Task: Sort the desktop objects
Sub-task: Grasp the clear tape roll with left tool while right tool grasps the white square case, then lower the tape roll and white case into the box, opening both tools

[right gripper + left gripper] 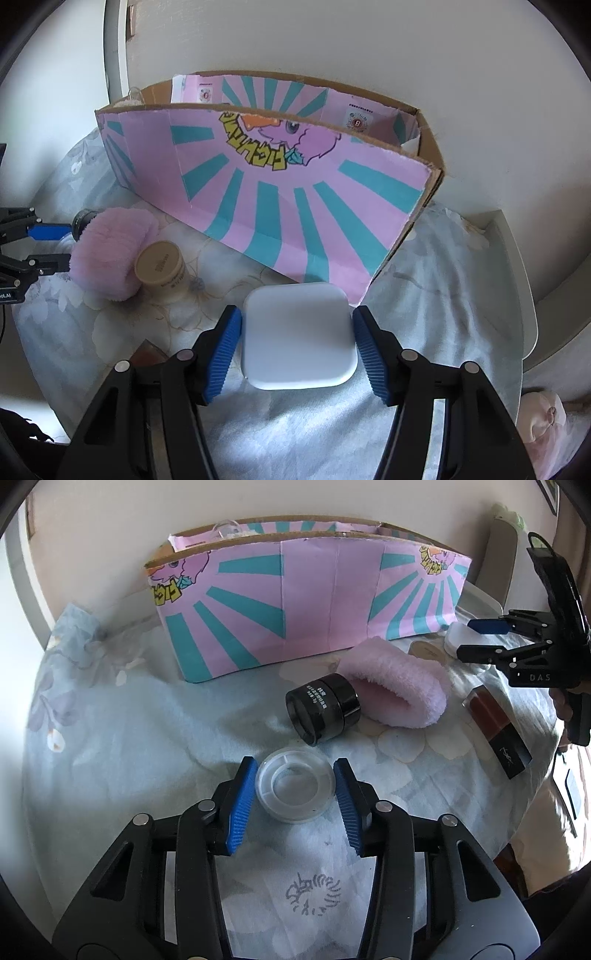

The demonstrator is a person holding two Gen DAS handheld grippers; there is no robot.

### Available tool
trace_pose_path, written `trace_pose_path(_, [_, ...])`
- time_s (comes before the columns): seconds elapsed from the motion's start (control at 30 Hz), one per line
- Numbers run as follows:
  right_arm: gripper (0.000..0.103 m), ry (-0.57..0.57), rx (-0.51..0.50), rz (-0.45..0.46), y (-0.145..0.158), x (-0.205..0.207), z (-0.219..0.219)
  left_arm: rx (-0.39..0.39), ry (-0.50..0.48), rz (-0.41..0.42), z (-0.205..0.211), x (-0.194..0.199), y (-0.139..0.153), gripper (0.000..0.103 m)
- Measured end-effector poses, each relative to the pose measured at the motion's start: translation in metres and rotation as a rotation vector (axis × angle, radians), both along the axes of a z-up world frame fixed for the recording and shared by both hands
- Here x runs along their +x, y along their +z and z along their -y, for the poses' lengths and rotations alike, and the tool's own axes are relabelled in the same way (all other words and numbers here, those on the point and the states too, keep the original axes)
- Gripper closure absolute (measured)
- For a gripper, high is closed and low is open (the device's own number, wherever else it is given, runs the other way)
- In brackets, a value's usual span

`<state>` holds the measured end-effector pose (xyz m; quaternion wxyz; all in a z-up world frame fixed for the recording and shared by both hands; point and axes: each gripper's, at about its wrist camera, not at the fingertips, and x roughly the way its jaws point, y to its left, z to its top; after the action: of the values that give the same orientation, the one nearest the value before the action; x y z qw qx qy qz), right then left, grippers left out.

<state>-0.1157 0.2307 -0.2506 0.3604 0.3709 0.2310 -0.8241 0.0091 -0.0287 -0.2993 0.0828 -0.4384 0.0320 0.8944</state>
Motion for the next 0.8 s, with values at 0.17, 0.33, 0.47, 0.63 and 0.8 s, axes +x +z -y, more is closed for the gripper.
trace_pose_path(0.17, [0.045,-0.012,-0.013,0.008,0.009,0.001,-0.006,0.003,0.013,-0.004,0.002,0.003,0.008,0.064])
trace_pose_path(0.33, [0.045,-0.036,-0.031,0.019,0.026,-0.004,-0.013,0.021,0.037,-0.005,0.010,0.005,0.029,0.064])
trace_pose_path(0.47, [0.045,-0.049,-0.061,0.014,0.042,0.000,-0.004,0.032,0.054,-0.014,0.016,0.004,0.052,0.064])
trace_pose_path(0.63, [0.045,-0.071,-0.114,0.024,0.074,0.000,-0.011,0.041,0.065,-0.045,0.020,-0.003,0.092,0.064])
trace_pose_path(0.8, [0.045,-0.071,-0.153,0.006,0.115,-0.004,-0.011,0.050,0.049,-0.087,0.022,-0.015,0.135,0.064])
